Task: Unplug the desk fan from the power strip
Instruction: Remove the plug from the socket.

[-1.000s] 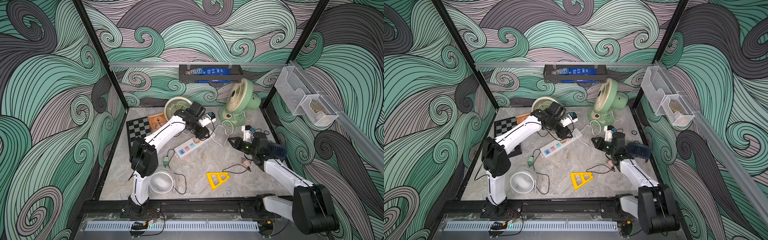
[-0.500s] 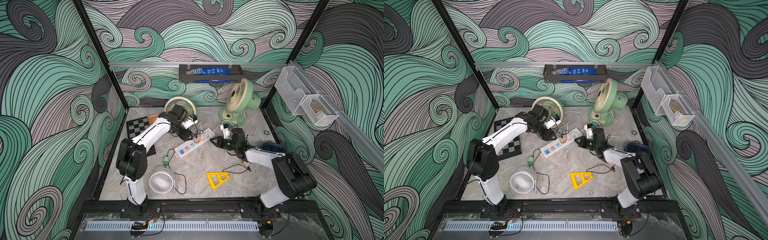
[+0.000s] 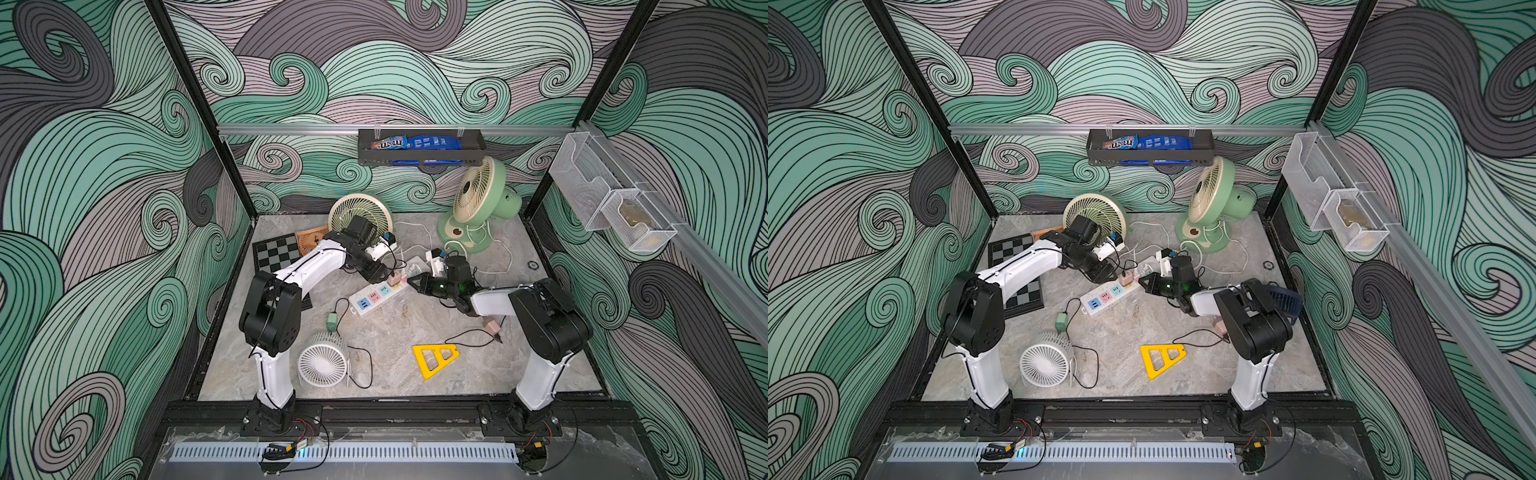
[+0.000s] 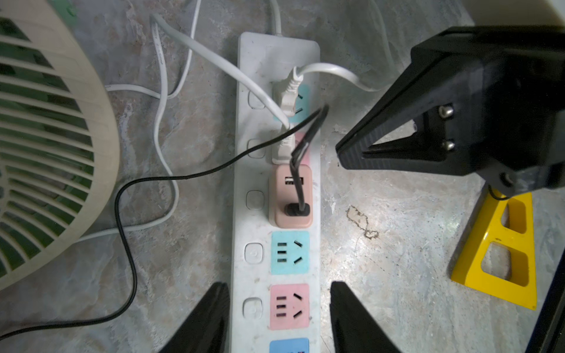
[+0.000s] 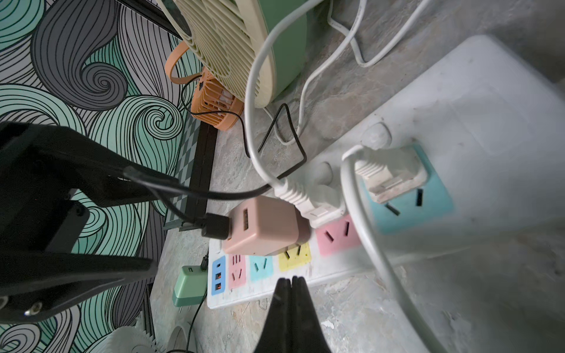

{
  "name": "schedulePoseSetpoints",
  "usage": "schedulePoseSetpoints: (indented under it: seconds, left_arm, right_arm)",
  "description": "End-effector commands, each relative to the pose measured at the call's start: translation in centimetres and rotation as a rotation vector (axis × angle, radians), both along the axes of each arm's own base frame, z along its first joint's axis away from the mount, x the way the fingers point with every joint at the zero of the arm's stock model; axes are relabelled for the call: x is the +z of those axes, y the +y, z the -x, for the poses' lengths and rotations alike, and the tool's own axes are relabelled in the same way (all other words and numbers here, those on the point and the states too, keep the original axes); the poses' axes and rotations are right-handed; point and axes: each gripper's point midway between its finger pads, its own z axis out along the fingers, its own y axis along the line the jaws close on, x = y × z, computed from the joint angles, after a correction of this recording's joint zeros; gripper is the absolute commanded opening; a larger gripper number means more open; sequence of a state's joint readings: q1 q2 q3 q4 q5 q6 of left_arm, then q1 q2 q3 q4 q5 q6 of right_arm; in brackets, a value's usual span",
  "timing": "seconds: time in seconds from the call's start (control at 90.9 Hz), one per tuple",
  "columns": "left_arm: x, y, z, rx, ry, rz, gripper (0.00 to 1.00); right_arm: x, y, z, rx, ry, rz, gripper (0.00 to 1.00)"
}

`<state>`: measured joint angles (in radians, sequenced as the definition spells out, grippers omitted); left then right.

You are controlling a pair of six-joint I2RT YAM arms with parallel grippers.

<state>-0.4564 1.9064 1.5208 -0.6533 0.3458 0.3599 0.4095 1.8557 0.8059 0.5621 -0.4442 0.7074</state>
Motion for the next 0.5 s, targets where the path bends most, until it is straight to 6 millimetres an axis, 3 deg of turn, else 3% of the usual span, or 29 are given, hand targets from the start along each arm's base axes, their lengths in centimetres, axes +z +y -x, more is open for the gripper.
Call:
schedulePoseSetpoints:
  seconds: [0.0, 0.484]
  left_arm:
    - [-0.2, -1.2, -0.2, -0.007, -0.008, 0.007, 0.56]
    - [-2.9, -2.9, -0.1, -0.008, -0.010, -0.060, 0.54]
  right_arm:
    - [0.4, 1.0, -0.5, 0.010, -0.021, -0.025, 0.00]
    - [-2.0, 2.0, -0.1, 0.009, 0.027, -0.018, 0.00]
